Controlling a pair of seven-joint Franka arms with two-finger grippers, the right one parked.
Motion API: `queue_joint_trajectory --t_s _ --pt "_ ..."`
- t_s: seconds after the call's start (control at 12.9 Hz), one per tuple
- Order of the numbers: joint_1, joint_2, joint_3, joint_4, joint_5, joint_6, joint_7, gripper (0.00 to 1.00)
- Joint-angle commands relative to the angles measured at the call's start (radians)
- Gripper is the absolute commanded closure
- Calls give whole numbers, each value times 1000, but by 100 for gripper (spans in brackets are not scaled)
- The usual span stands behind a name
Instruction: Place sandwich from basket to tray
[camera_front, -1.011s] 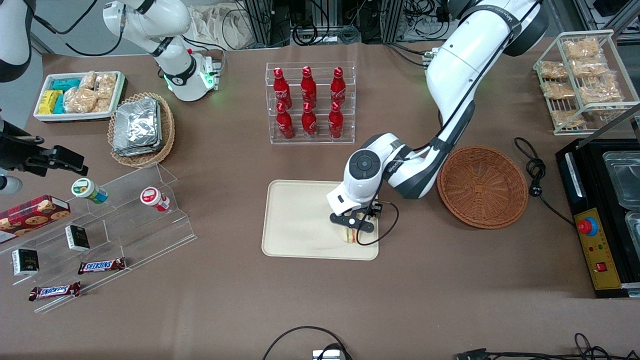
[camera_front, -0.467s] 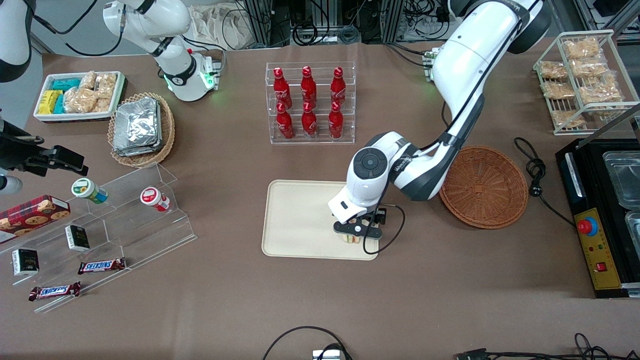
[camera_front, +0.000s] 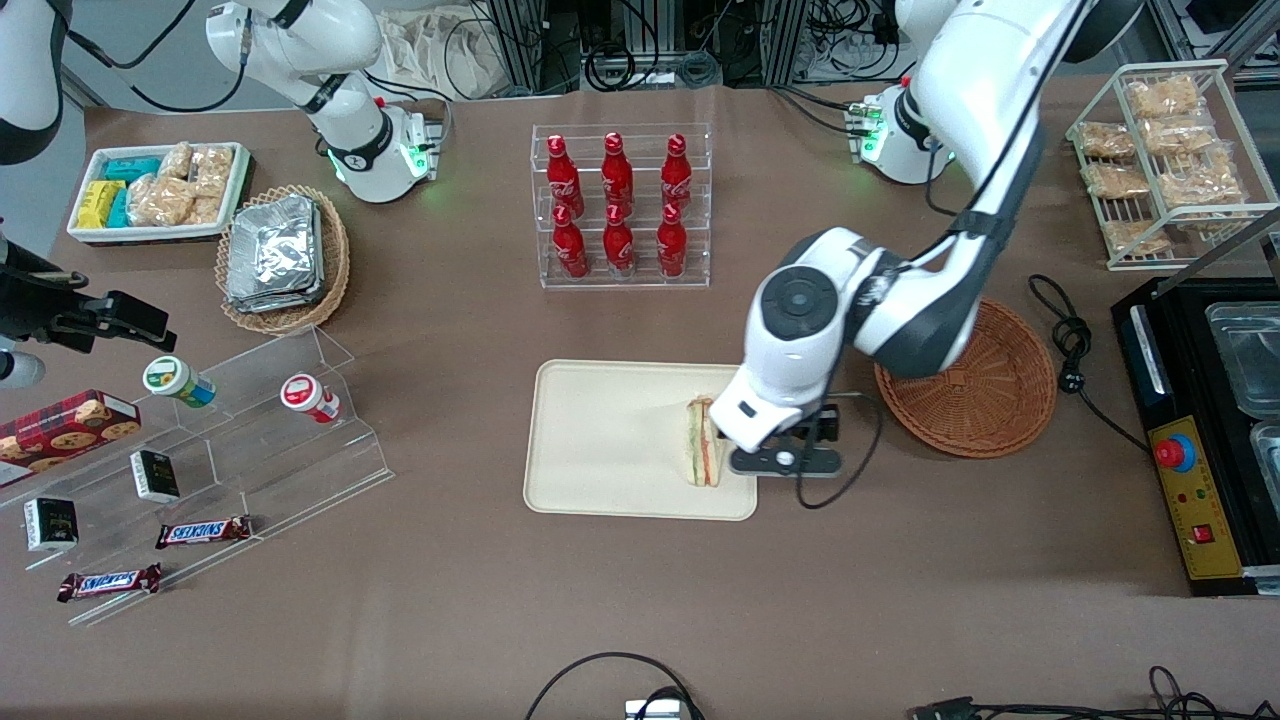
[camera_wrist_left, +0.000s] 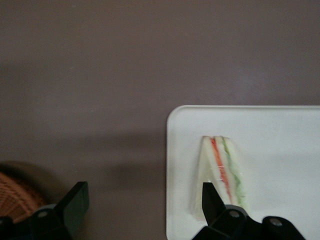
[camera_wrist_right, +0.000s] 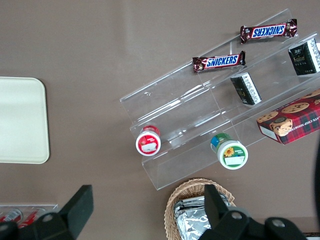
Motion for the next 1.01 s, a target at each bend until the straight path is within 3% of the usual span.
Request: queue_joint_trajectory --t_s 0.0,0.62,0.93 --pt "51 -63 -3 -14 -60 -65 -36 0" --pt "196 -180 15 -20 -66 -194 -27 0" --pt "202 -206 17 -18 -75 -227 -24 0"
